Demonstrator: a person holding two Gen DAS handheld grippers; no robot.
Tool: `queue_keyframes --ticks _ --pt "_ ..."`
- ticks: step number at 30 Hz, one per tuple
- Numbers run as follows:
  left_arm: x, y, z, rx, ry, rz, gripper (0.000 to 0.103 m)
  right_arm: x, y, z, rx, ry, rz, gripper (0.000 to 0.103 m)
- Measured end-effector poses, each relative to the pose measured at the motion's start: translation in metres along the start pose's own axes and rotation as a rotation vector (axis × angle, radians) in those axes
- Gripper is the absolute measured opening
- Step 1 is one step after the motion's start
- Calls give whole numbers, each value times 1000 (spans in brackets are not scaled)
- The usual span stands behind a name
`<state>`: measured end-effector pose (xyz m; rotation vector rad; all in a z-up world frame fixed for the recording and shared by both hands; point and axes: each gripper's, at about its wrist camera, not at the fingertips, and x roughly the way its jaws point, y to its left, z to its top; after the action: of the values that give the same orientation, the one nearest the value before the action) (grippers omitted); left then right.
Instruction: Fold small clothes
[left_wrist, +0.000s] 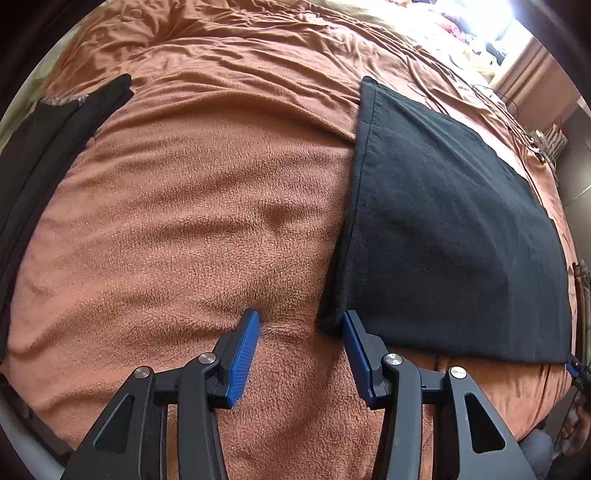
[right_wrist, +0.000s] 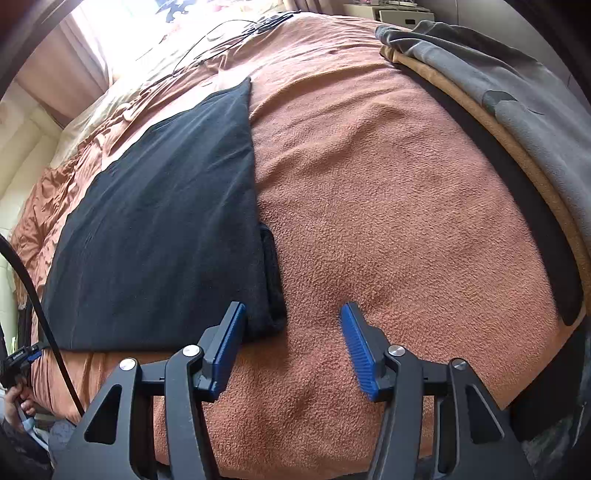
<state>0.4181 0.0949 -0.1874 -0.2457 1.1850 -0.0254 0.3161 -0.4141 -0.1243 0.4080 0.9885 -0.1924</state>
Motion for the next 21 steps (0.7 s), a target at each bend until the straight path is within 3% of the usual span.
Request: queue_keyframes --ticks 3,7,11,17,21 --pt "-8 7 -1 -40 -12 -51 49 -7 -4 -1 52 -6 44 51" --pt "-16 12 1 -57 -36 -146 50 -9 -22 -5 169 1 187 51" --pt "-9 13 5 -113 -2 -232 50 -5 -36 -12 251 17 317 51" --pt "-1 11 1 -148 41 -276 50 6 -47 -17 316 35 401 51" --pt "3 13 -1 -177 56 -304 50 17 -46 -14 343 28 405 51"
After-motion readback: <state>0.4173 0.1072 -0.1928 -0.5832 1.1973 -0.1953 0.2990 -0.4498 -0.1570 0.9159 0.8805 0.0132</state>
